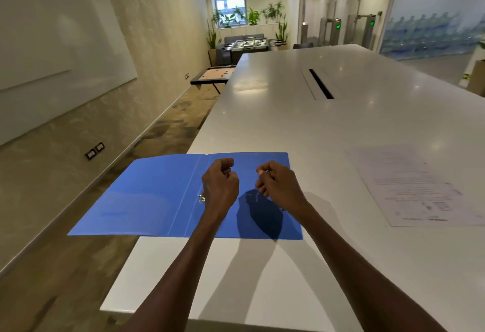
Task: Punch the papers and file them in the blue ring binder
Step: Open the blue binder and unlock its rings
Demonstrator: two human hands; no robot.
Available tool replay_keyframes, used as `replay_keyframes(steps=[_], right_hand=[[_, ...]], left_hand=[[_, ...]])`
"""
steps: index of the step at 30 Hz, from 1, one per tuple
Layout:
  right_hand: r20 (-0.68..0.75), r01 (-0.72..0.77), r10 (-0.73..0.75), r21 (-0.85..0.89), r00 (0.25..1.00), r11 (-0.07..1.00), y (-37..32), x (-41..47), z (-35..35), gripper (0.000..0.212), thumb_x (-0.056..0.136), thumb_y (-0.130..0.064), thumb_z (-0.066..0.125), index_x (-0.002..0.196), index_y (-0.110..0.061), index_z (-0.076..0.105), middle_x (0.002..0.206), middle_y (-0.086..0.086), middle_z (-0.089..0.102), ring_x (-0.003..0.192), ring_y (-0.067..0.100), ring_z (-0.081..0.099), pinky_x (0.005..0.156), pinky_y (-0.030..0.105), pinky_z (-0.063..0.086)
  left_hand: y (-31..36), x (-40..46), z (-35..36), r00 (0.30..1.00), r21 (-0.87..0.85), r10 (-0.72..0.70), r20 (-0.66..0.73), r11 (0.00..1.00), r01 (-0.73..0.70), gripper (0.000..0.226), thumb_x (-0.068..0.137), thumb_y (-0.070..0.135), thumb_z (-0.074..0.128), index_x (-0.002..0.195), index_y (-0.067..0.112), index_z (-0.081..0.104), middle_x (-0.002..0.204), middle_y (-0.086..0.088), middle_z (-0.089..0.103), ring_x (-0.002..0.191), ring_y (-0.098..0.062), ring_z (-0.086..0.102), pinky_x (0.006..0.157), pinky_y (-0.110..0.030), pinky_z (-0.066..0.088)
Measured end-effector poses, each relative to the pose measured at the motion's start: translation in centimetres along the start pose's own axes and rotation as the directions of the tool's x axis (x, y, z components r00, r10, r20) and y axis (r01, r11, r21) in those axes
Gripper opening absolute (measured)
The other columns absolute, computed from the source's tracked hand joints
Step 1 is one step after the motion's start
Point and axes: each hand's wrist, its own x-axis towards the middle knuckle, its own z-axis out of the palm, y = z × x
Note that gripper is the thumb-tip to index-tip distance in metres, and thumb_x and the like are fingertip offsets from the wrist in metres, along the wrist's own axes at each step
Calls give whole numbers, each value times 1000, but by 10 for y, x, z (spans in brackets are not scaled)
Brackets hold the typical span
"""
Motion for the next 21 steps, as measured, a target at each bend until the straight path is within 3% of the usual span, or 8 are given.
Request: replay_keyframes(steps=[5,11,15,17,21], right_hand=[[-99,-27,31,42,995,999,10,-11,-53,14,96,-15,51,97,-10,64,75,7,72,62,15,66,64,29,57],[-233,-70,70,7,970,998,35,-21,-120,9,91,-15,57,94,-12,65,71,4,72,59,14,66,67,39,57],[-319,-138,93,-120,943,983,55,-23,-168,12,88,-22,61,97,-17,67,78,-2,71,73,17,67,74,38,56],[-354,-196,106,-232,929,953,66,-24,-193,16,89,-25,61,101,-17,67,83,-4,68,79,16,65,76,31,50],[-407,-304,146,-358,902,883,90,-24,-240,22,87,-26,63,106,-15,65,96,2,70,94,21,64,81,32,47]], left_hand=[[15,-9,41,995,-33,43,86,999,-40,25,92,4,55,112,13,67,109,-1,70,99,-14,65,87,-26,52],[38,-23,89,979,-83,21,203,997,-5,25,89,3,59,110,14,68,107,1,71,99,-13,65,89,-27,51],[56,-34,123,949,-119,-48,311,989,89,29,85,3,59,110,16,67,104,2,73,99,-16,68,91,-40,54],[66,-40,141,933,-133,-82,352,982,136,29,84,5,59,107,20,67,100,5,73,97,-15,68,88,-39,56],[85,-53,175,905,-173,-118,410,964,204,27,84,5,58,107,19,65,101,3,72,96,-15,68,84,-35,58]])
